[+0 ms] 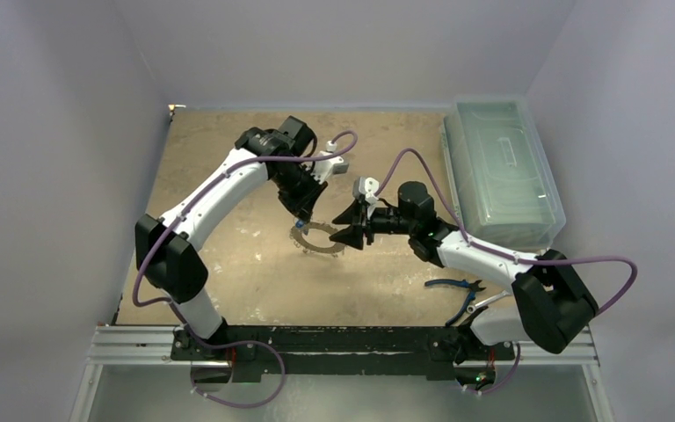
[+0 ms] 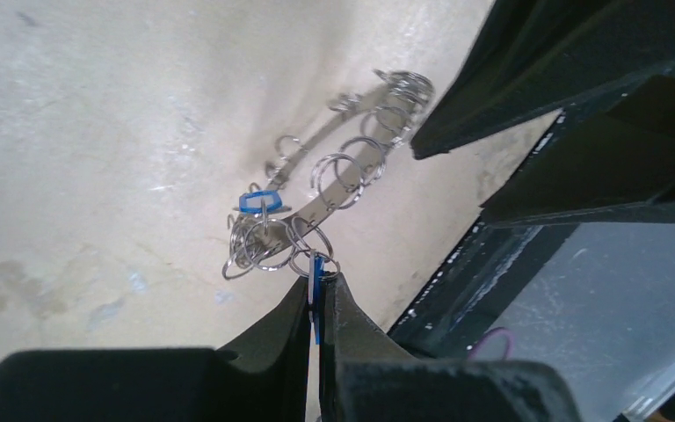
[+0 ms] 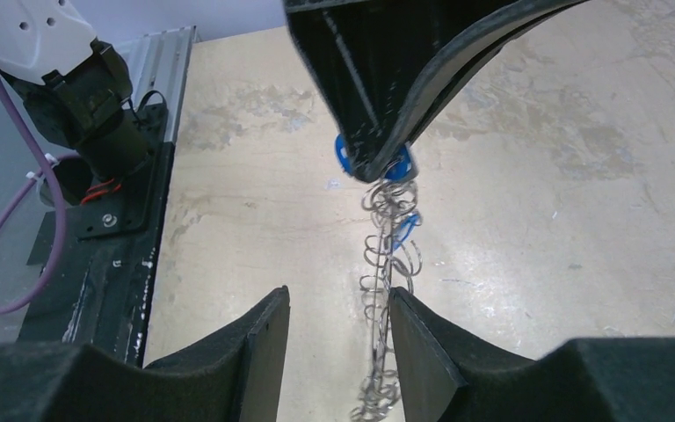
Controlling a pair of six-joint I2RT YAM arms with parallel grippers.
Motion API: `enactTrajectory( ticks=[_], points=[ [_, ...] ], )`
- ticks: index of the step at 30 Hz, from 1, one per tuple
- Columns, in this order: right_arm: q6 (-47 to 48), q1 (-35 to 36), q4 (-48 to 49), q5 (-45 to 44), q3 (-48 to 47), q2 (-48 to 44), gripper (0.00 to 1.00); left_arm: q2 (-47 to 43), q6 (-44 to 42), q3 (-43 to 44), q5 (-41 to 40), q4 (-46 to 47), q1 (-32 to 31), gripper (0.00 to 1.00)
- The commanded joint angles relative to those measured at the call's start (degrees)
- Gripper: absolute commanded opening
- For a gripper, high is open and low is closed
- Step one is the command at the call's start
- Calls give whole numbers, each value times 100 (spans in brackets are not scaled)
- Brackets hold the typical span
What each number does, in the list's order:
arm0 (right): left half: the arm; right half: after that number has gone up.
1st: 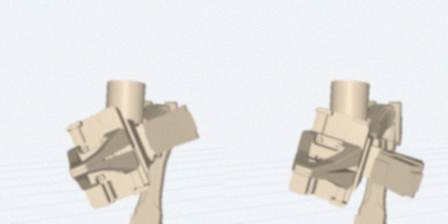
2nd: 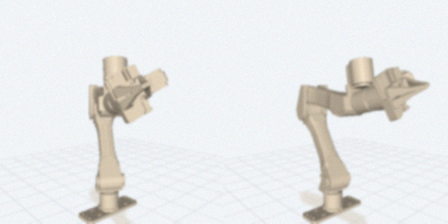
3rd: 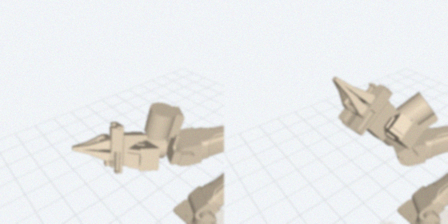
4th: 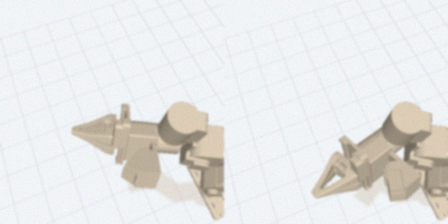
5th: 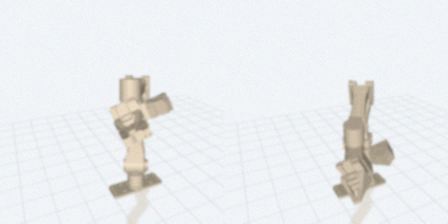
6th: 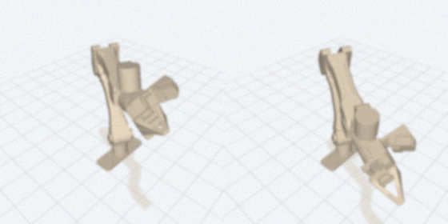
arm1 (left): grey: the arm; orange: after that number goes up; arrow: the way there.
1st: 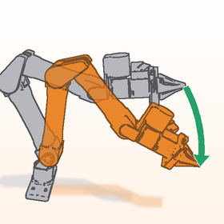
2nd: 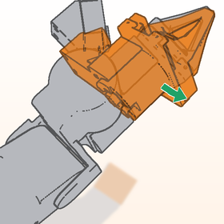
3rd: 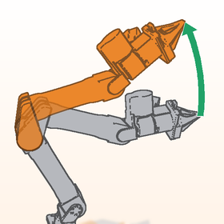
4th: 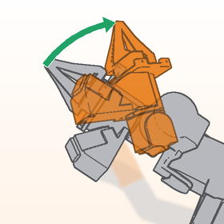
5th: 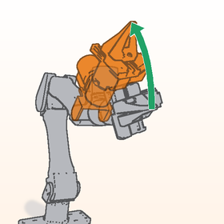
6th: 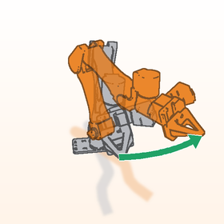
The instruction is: Remove the keys from the keyring
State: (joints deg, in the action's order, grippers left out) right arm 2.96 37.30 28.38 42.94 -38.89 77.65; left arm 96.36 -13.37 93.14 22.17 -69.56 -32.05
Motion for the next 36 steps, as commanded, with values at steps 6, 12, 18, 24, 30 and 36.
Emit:
enactTrajectory(
  ticks=[6,12,18,24,30,36],
  points=[
    [-57,199,387,-425,-103,137,43,651,-405,1395,-736,-1023,-39,0],
    [-23,426,441,-835,-239,297,55,836,-249,1657,-433,-1233,-51,0],
    [-35,455,693,-1561,-130,354,77,844,-102,1698,-25,-1241,-55,0],
    [-235,462,1016,-1553,-107,506,82,840,37,1734,389,-1226,-55,0],
    [-768,472,1946,-1250,-20,737,88,806,150,1667,706,-1154,-55,0],
    [-545,567,2171,-1408,-11,917,82,784,129,1690,870,-1177,-51,0]
  ],
)
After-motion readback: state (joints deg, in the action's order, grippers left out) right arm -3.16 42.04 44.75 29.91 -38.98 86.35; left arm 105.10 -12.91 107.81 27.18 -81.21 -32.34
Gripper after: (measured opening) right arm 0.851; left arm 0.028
